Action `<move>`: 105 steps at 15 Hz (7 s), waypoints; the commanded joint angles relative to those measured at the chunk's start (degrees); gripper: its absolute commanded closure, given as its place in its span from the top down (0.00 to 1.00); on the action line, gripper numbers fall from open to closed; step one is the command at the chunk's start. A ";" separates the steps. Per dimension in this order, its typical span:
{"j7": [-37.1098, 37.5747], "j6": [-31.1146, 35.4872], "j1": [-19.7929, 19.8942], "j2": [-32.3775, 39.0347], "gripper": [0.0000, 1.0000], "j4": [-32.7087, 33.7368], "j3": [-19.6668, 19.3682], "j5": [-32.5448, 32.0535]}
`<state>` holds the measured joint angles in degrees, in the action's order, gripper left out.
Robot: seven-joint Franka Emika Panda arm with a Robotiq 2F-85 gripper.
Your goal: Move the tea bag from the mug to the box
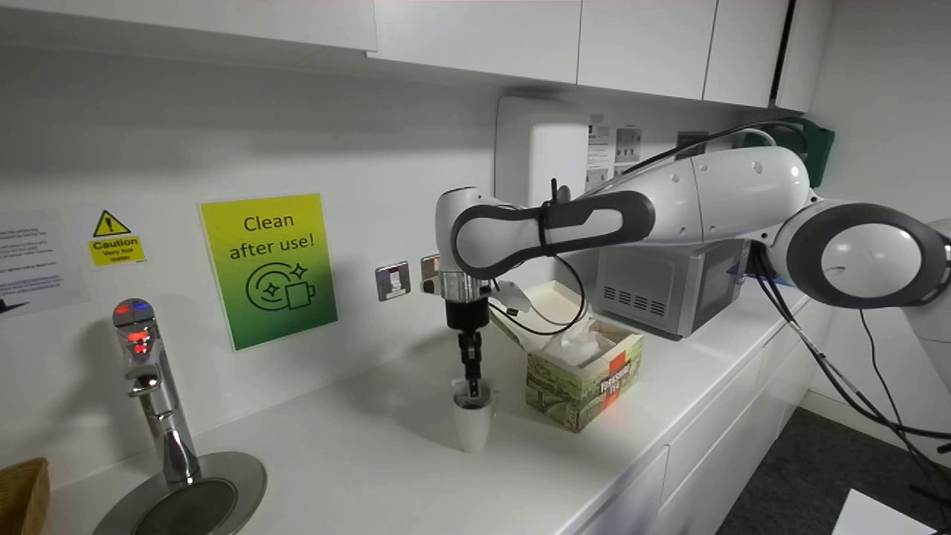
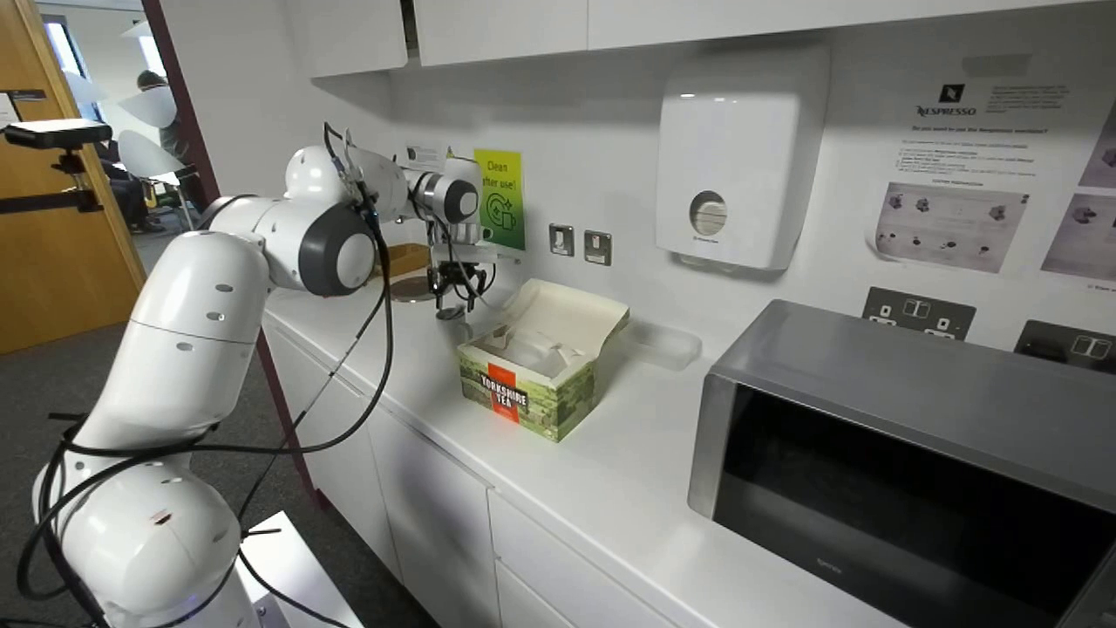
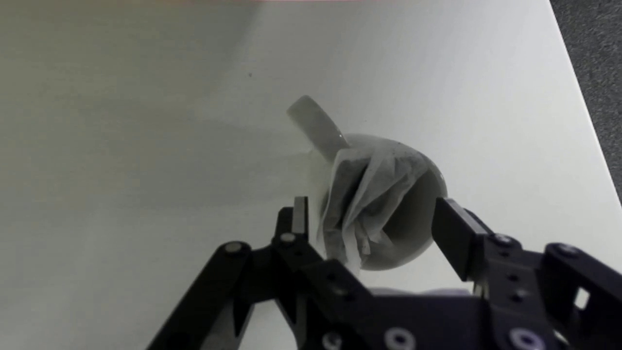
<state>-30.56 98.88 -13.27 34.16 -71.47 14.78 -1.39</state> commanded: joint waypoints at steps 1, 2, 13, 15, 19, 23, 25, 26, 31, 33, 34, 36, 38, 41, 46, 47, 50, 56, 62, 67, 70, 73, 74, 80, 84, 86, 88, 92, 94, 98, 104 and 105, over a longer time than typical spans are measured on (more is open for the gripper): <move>-0.18 -3.19 0.31 1.05 0.66 3.22 0.14 1.15; -0.17 -3.19 0.32 1.03 0.65 3.24 0.14 1.15; -0.21 -3.15 0.40 0.84 0.27 3.85 0.12 1.26; -0.20 -3.13 0.39 0.89 0.13 3.86 0.12 1.27; -0.16 -3.13 0.38 0.91 0.00 3.86 0.12 1.29; -0.15 -3.17 0.44 0.89 0.00 3.90 0.13 1.37; -0.04 -3.19 0.33 0.60 0.00 3.79 0.14 1.27; 0.14 -3.30 0.17 0.27 0.00 3.68 0.19 1.21; -0.27 -2.73 -0.22 -1.77 0.00 2.93 1.41 1.08; -0.18 -2.80 -0.35 -2.17 0.00 3.11 1.93 0.92; -0.14 -2.82 -0.39 -2.46 0.00 3.16 2.23 0.81; 0.04 -2.88 -0.39 -3.24 0.00 3.01 2.70 0.51; 0.44 -3.06 -0.46 -4.76 0.00 2.54 2.83 0.03; 1.33 -3.70 -0.44 -8.01 0.00 1.37 2.68 -0.60; 3.69 -5.61 0.41 -14.32 0.00 -1.46 1.53 -2.67; 4.33 -5.56 0.77 -15.53 0.00 -2.34 1.14 -2.86; 6.43 -4.43 1.77 -19.20 0.00 -6.01 -0.35 -2.38; 9.80 2.44 4.01 -27.81 0.00 -18.88 -1.70 0.96; 10.34 10.37 5.82 -39.65 0.00 -34.52 -4.92 6.68; 9.91 10.78 7.44 -45.90 0.00 -42.43 -10.04 10.51; 10.27 10.47 8.46 -46.53 0.00 -43.17 -12.49 10.04; 10.84 9.87 9.24 -44.22 0.00 -40.61 -13.81 8.79; 10.85 9.54 9.43 -43.45 0.00 -39.75 -14.00 8.41; 12.46 8.88 10.88 -39.42 0.00 -35.81 -15.19 5.98; 13.57 8.48 12.48 -36.09 0.00 -32.36 -16.27 5.41; 14.04 8.33 13.08 -34.09 0.00 -30.73 -16.62 5.47; 14.72 8.51 13.32 -31.62 0.00 -28.89 -16.60 5.50; 15.50 8.21 13.04 -26.28 0.00 -24.94 -15.82 5.57; 15.65 7.75 12.94 -24.02 0.00 -23.29 -15.32 5.33; 15.52 7.07 12.92 -20.40 0.00 -21.36 -14.52 5.18; 14.92 6.58 13.13 -20.77 0.00 -23.34 -14.00 5.70; 15.01 6.48 12.99 -21.47 0.00 -23.75 -13.91 5.49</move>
<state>-16.48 107.06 -0.63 14.42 -95.13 0.12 5.02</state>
